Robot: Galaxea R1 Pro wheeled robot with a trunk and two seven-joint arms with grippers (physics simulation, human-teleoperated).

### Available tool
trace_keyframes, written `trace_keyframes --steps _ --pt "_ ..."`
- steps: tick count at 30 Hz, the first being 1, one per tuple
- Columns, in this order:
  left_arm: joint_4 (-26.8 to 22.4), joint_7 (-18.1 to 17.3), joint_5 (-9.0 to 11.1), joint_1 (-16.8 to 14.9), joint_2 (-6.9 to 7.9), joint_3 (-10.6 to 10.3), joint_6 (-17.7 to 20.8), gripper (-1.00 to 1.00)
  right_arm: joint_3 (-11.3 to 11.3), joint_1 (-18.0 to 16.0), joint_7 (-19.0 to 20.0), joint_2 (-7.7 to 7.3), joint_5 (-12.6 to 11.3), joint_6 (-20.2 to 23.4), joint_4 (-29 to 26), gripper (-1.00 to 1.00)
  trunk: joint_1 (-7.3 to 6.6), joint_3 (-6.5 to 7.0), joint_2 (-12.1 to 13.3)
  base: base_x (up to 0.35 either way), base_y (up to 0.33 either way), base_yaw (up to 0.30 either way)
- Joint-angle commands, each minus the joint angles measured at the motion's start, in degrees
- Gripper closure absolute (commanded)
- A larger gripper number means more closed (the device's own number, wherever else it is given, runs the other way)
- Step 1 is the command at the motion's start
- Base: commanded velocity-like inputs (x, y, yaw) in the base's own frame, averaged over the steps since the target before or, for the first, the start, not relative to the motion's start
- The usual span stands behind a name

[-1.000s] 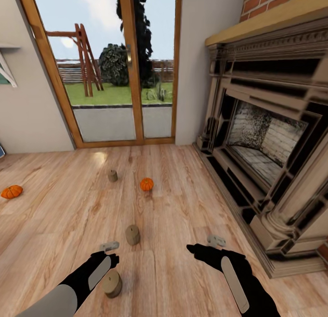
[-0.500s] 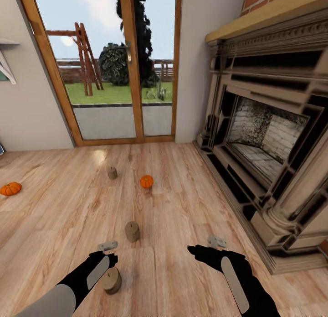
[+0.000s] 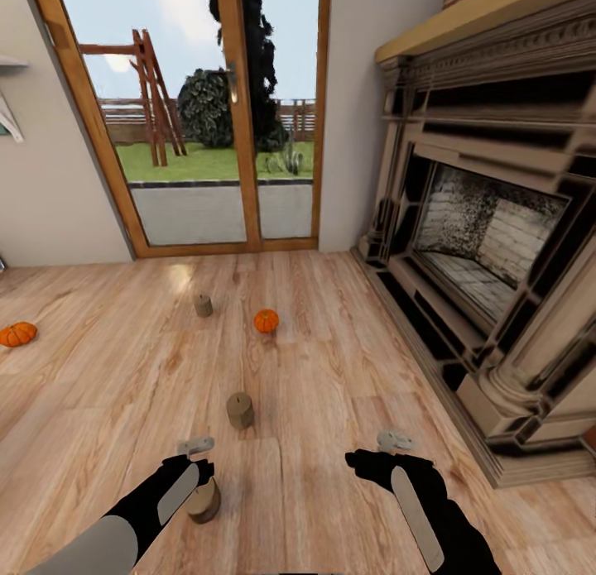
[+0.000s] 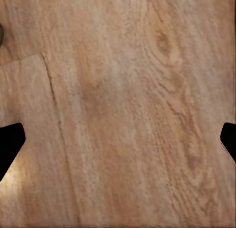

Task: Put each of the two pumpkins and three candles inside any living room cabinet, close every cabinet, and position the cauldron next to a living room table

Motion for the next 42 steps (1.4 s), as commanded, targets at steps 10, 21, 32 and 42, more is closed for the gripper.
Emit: trace_keyframes --steps 10,21,32,42 --pt "-0.1 0.5 0.5 0.0 0.49 -0.3 0.4 -1.00 4.9 0.0 -4.5 0.46 -1.1 0.2 -0.7 -1.00 0.24 -2.27 -0.2 0.000 0.000 0.000" --pt "-1.6 0.5 1.2 0.0 1.08 -0.1 2.0 -1.00 8.0 0.0 -4.6 0.48 -0.9 0.3 -5.0 -1.00 0.53 -4.71 -0.3 0.000 0.000 0.000" --pt "-1.6 0.5 1.3 0.0 0.92 -0.1 2.1 -1.00 8.2 0.0 -4.5 0.37 -1.0 6.1 -15.9 -1.00 0.81 -7.15 -0.5 0.000 0.000 0.000" --pt "-1.6 0.4 1.3 0.0 0.64 -0.2 2.1 -1.00 8.1 0.0 -4.2 0.30 -1.3 10.6 -18.2 -1.00 0.86 -7.59 -0.5 0.000 0.000 0.000"
